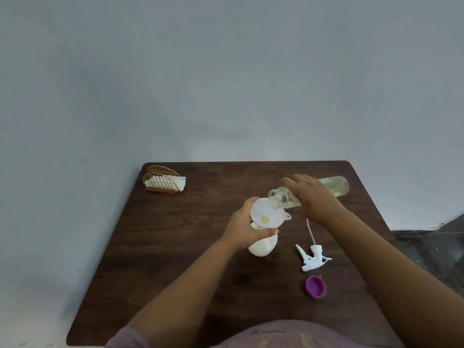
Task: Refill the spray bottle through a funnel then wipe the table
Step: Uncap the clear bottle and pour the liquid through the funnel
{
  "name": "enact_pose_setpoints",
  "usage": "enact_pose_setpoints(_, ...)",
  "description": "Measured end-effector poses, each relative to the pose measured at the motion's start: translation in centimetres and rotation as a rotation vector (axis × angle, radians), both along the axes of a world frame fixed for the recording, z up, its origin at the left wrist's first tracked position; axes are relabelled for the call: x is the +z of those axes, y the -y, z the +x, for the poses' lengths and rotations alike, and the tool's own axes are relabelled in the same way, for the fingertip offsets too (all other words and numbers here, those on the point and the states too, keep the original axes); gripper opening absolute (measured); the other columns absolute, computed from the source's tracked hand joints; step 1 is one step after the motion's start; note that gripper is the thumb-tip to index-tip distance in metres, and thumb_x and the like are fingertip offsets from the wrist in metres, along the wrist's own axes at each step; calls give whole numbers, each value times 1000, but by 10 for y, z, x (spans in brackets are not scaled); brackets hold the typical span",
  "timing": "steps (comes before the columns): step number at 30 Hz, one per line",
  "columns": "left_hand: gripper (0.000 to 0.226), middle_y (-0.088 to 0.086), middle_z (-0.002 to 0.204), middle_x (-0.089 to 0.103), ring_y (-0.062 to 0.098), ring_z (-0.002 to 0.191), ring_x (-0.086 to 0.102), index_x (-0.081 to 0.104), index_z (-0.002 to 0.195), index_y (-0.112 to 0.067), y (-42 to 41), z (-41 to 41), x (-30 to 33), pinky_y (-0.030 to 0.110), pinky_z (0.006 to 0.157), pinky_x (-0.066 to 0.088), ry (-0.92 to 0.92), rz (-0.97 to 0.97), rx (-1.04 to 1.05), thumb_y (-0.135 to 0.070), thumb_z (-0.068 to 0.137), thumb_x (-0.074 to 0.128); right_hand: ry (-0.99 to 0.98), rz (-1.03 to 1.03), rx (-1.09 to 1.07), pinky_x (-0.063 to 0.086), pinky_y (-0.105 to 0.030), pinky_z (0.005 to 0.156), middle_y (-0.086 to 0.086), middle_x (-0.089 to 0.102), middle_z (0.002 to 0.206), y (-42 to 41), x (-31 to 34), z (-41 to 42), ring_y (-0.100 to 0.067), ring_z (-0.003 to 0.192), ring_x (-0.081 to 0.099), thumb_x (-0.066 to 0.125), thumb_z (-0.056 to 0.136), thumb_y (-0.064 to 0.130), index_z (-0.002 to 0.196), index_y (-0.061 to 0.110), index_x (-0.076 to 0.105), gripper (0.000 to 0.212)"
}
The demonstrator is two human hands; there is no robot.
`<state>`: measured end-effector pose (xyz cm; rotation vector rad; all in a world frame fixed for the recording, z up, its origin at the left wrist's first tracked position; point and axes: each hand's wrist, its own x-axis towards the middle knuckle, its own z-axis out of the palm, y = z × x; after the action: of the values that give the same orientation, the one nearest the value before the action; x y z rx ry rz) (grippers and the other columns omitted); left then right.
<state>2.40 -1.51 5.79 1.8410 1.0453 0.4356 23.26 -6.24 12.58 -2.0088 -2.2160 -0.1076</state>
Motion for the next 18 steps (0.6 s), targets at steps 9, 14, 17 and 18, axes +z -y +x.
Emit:
enact_pose_setpoints(9,89,-14,132,49,10,116,51,34,137,-41,1,-2,-4,39,96,52,28,-10,0,-53,63,82,12,13,-6,42,-33,83,-2,57,102,-1,-1,-4,-23,96,54,69,75,7,119,23,50,51)
enact_pose_setpoints(14,89,-13,134,49,13,119,50,34,139,-37,-1,-2,-3,38,98,51,26,-1,-24,-51,66,82,15,3,-2,42,-33,81,0,56,97,-1,-3,-8,-23,93,55,71,73,8,118,24,50,52)
enact_pose_setpoints(17,89,-15,131,51,11,117,52,36,137,-37,-1,-2,-3,37,96,52,32,3,-23,-54,63,82,11,3,8,44,-34,81,1,57,96,0,-4,-9,-22,91,56,74,71,10,117,25,50,54)
enact_pose_setpoints(18,89,-15,130,52,11,116,53,37,137,-37,-2,-2,-3,37,95,52,34,4,-22,-53,63,83,10,3,11,45,-34,81,1,57,97,0,-4,-9,-22,91,56,74,71,11,118,25,50,54)
